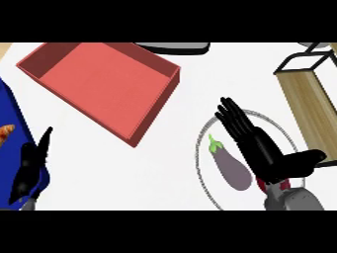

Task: Pick the pear from the placemat and place it in the tiered shelf

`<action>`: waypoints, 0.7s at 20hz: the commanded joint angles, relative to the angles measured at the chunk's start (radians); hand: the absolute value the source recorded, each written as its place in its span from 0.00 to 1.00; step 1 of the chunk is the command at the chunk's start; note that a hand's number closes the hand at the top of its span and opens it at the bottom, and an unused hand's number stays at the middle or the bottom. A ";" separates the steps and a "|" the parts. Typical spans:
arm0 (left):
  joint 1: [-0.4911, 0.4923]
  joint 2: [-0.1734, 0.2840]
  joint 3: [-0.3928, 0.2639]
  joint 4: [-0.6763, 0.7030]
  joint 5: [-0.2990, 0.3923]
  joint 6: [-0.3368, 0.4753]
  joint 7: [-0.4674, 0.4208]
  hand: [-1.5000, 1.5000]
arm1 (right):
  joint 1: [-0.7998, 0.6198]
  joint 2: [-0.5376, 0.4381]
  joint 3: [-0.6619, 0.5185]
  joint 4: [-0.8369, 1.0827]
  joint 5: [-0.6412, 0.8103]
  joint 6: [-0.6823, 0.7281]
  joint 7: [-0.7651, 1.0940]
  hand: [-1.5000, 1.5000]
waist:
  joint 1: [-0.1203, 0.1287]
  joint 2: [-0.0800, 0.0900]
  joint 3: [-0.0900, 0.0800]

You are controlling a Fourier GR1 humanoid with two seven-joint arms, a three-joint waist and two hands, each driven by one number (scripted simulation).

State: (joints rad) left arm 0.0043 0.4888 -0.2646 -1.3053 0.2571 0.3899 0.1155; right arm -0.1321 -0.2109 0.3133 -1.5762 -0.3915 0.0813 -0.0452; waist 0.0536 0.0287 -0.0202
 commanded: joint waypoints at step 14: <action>0.521 0.160 0.084 -0.608 0.115 -0.011 0.071 0.50 | -0.024 -0.137 0.024 -0.028 0.492 -0.292 -0.073 0.00 | -0.145 -0.065 0.012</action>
State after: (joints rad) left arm 0.7669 0.6894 -0.3002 -1.8455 0.3853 0.3684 0.3380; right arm -0.1913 -0.3563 0.2887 -1.5852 0.0169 -0.1587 -0.1030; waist -0.0494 -0.0449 0.0171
